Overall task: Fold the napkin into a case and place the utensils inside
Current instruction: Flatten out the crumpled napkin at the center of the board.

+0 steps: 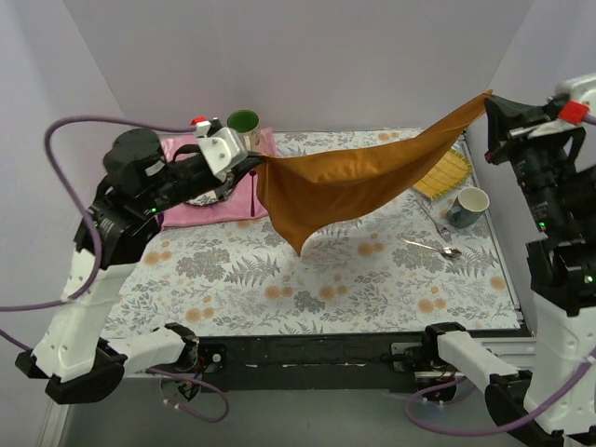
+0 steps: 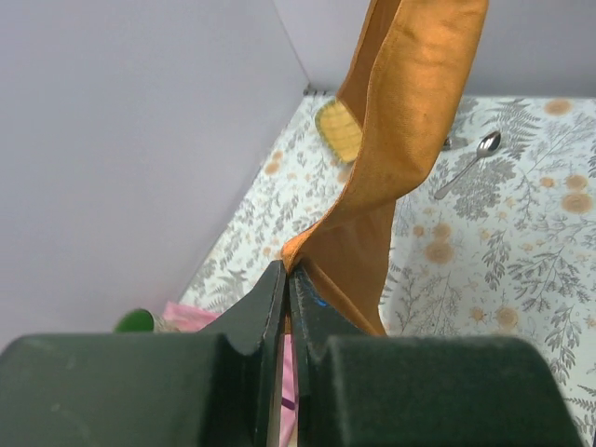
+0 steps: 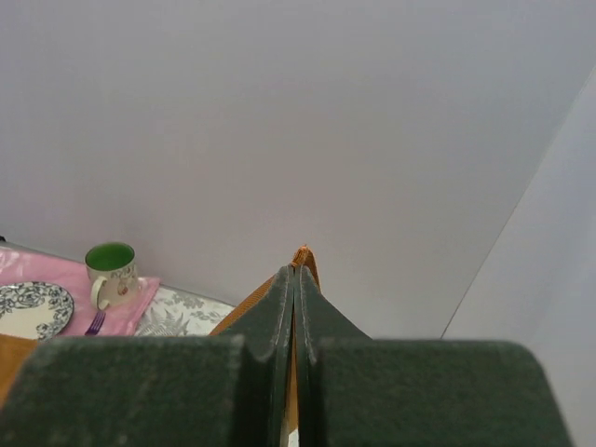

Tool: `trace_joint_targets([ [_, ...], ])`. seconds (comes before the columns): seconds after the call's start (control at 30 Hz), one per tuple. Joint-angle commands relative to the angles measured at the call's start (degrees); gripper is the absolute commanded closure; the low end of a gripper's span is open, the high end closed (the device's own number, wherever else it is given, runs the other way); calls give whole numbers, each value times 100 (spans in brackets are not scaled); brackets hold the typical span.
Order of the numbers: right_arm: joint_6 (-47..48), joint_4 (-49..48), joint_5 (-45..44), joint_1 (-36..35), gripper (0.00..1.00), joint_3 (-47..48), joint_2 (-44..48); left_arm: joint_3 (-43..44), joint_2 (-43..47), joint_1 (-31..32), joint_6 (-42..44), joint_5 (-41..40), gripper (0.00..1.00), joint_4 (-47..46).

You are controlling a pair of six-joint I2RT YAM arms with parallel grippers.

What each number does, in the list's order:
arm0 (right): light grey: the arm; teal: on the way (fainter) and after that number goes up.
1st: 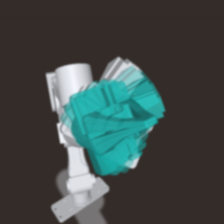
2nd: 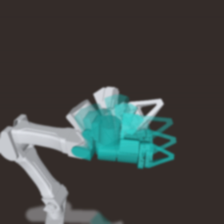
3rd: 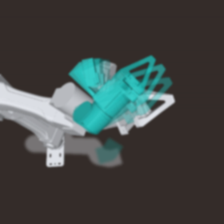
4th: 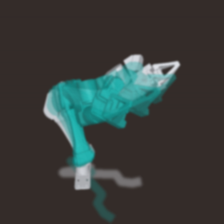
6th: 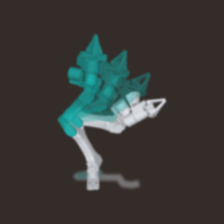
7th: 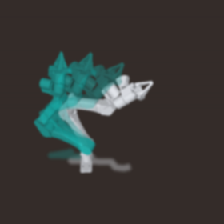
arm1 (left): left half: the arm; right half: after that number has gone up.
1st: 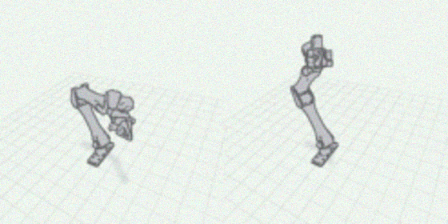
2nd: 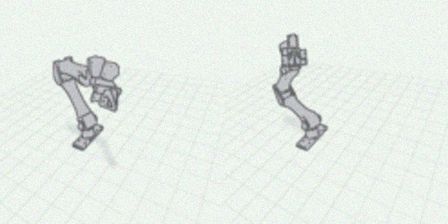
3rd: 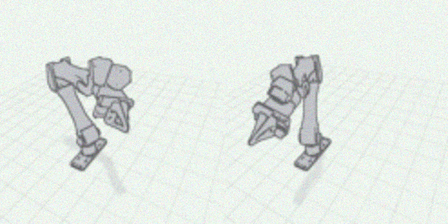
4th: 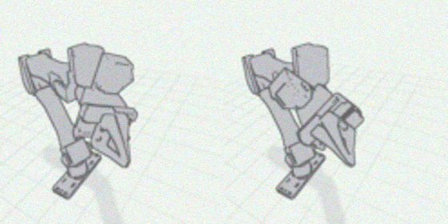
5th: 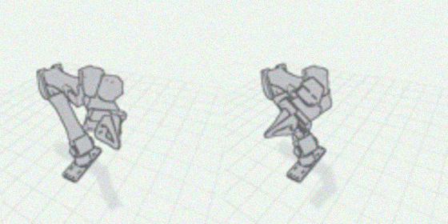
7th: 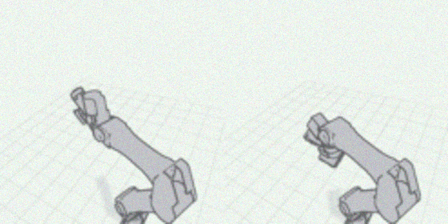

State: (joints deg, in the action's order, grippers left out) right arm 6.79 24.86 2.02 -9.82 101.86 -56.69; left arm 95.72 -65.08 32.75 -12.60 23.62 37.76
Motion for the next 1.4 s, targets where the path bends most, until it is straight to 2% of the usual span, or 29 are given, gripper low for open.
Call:
trace_joint_targets([
  [0.0, 121, 26, 325, 16, 99, 448, 508, 762, 487, 3, 311, 583, 100, 1118],
  [0.07, -10, 159, 422, 16, 99, 684, 606, 1192, 505, -6, 276, 644, 100, 1338],
  [0.17, -413, 615, 474, 24, 99, 1062, 606, 1422, 558, -23, 153, 557, 100, 1497],
  [0.23, -581, 843, 745, 261, 99, 994, 606, 1475, 505, -32, 56, 329, 100, 1568],
  [0.3, -915, 959, 843, 349, 99, 767, 571, 1432, 453, -32, -41, -74, 100, 1542],
  [0.47, -1337, 1239, 440, 358, 99, 264, 220, 1169, -22, -32, 38, -1270, 100, 1594],
  [0.6, -1496, 916, 255, 350, 99, -516, -167, -15, 30, -32, 432, -1825, 100, 711],
  [0.67, -1557, 591, 281, 358, 99, -1263, -237, -903, -48, -163, 548, -1983, 100, 436],
  [0.7, -1549, 338, 325, 341, 99, -1457, -359, -1202, -84, -329, 635, -1932, 100, 51],
  [0.73, -1592, 213, 334, 350, 99, -1650, -439, -1745, -136, -566, 732, -1513, 100, -161],
  [0.77, -1601, 116, 308, 350, 99, -2044, -527, -1967, -198, -1108, 750, -1344, 100, -433],
  [0.8, -1593, -137, 290, 350, 99, -2204, -737, -2109, -494, -1348, 724, -1168, 100, -854],
  [0.87, -1470, -507, 281, 350, 99, -2739, -975, -2198, -917, -1883, 715, -625, 100, -1059],
  [0.97, -1408, -1289, 378, 341, 99, -3102, -1789, -2233, -1690, -2097, 654, -192, 100, -1516],
  [1.17, -1154, -2072, 624, 253, 99, -2629, -3661, -1778, -3281, -2132, 689, -269, 100, -2167],
  [1.23, -1066, -2091, 606, 262, 99, -2173, -4068, -1610, -3729, -2194, 654, -419, 100, -2334],
  [1.37, -864, -2047, 624, 279, 99, -1565, -4544, -1197, -4030, -2387, 539, -437, 100, -2422],
])
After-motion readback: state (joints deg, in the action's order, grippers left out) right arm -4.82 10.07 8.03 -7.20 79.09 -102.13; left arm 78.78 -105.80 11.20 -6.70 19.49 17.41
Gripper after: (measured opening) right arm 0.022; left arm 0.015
